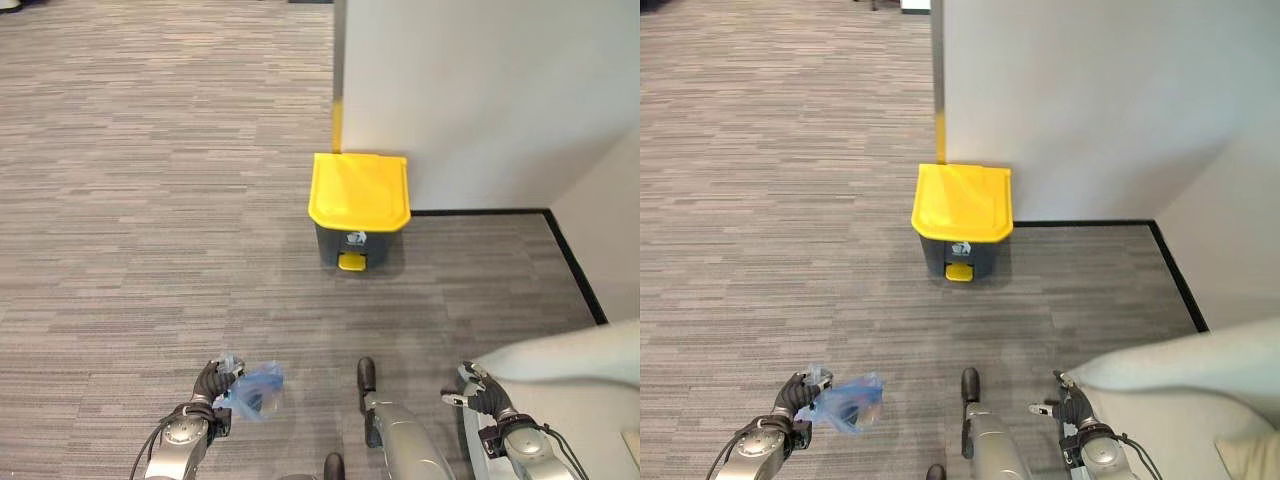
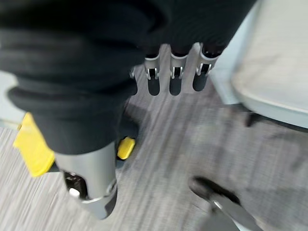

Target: Gather garbage on tea table into small bin, then transfer packed bag to large trash can.

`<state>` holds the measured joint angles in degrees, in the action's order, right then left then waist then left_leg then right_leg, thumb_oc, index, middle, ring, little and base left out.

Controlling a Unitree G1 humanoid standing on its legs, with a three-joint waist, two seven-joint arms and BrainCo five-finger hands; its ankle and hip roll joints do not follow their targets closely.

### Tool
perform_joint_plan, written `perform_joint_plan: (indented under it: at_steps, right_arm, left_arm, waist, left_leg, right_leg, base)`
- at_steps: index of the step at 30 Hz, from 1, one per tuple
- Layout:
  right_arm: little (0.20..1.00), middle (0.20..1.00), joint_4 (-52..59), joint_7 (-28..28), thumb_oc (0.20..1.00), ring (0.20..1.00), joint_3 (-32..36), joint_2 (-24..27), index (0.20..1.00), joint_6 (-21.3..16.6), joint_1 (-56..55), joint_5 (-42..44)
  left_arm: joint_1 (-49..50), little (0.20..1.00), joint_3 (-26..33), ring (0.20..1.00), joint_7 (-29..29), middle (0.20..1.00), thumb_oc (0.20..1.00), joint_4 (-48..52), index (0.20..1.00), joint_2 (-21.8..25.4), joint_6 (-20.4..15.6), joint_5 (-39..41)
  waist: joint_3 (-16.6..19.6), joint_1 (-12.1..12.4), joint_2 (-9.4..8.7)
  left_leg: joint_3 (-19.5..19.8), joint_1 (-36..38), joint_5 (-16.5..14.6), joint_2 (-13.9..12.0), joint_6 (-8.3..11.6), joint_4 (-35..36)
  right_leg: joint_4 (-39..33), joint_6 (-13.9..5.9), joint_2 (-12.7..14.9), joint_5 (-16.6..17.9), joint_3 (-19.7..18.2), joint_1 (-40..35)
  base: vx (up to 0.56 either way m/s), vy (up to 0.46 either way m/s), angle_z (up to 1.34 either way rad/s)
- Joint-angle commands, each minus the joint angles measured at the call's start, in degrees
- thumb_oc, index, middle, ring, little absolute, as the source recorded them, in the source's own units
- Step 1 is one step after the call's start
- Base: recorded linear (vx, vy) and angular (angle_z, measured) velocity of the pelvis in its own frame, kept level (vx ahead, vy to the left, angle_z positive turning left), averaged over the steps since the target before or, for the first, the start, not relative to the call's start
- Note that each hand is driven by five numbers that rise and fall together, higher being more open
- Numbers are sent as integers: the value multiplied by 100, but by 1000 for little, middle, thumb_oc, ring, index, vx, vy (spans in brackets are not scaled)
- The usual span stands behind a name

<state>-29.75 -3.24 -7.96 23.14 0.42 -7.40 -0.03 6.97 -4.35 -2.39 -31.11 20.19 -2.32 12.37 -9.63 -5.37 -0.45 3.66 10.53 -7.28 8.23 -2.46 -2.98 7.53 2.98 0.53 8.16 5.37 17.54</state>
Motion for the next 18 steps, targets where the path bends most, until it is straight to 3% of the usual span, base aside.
perform_joint_plan:
  at_steps: [1, 5, 8, 10, 11, 12, 13, 18]
  right_arm:
    - [1000, 1000, 221, -100, 1000, 1000, 132, 152, 1000, -263, 287, 81]
    - [1000, 1000, 171, -154, 1000, 1000, 158, 244, 1000, -245, 289, 128]
    - [1000, 1000, 143, -186, 1000, 1000, 181, 265, 1000, -247, 297, 156]
    - [1000, 1000, 131, -199, 1000, 1000, 195, 272, 1000, -244, 310, 159]
    - [1000, 1000, 113, -213, 1000, 1000, 199, 276, 1000, -240, 322, 164]
    - [1000, 1000, 70, -257, 1000, 1000, 205, 263, 1000, -235, 326, 184]
    - [1000, 1000, 49, -266, 1000, 1000, 205, 249, 1000, -220, 311, 190]
    - [1000, 1000, 14, -209, 1000, 1000, 205, 144, 1000, -200, 256, 111]
  left_arm:
    - [-40, 200, 191, 200, 19, 200, 200, 518, 200, 370, -260, -33]
    - [-153, 200, 211, 200, -37, 200, 200, 421, 200, 352, -256, 30]
    - [-170, 200, 183, 200, -53, 200, 200, 390, 200, 350, -265, 4]
    - [-185, 200, 167, 200, -60, 200, 200, 370, 200, 355, -268, -12]
    - [-188, 200, 154, 200, -69, 200, 200, 369, 200, 357, -273, -12]
    - [-186, 200, 137, 200, -93, 200, 200, 381, 200, 344, -272, -25]
    - [-174, 200, 133, 200, -92, 200, 200, 381, 200, 337, -263, -16]
    - [-93, 200, 126, 200, -36, 200, 200, 438, 200, 299, -258, -40]
  waist:
    - [28, -44, -134]
    - [-71, 20, -212]
    - [-104, 101, -299]
    - [-124, 127, -305]
    - [-144, 152, -303]
    - [-190, 223, -254]
    - [-199, 267, -254]
    - [-112, 244, -224]
  left_leg:
    - [-376, -733, 243, -871, 719, -1232]
    - [-468, -1333, 394, -961, 639, -2016]
    - [-603, -1721, 8, -865, 500, -1624]
    - [-658, -1864, 10, -849, 505, -1400]
    - [-695, -1946, 66, -836, 520, -1231]
    - [-766, -2265, 495, -874, 600, -853]
    - [-825, -2329, 624, -913, 627, -730]
    - [-816, -2082, 555, -853, 569, -532]
  right_leg:
    - [-19, -657, 163, -1060, -62, -793]
    - [-95, -480, 169, -1283, -112, -1114]
    - [-200, -523, 263, -1368, -123, -1301]
    - [-238, -541, 285, -1391, -125, -1361]
    - [-258, -555, 290, -1408, -153, -1402]
    - [-337, -581, 258, -1447, -166, -1566]
    - [-372, -593, 251, -1461, -189, -1645]
    - [-362, -703, 319, -1482, -311, -1766]
  base:
    - [181, -159, 15]
    - [142, -94, 22]
    - [124, -10, -8]
    - [89, 34, -25]
    - [170, 107, -15]
    - [172, 122, -6]
    - [192, 154, 2]
    - [134, 140, -30]
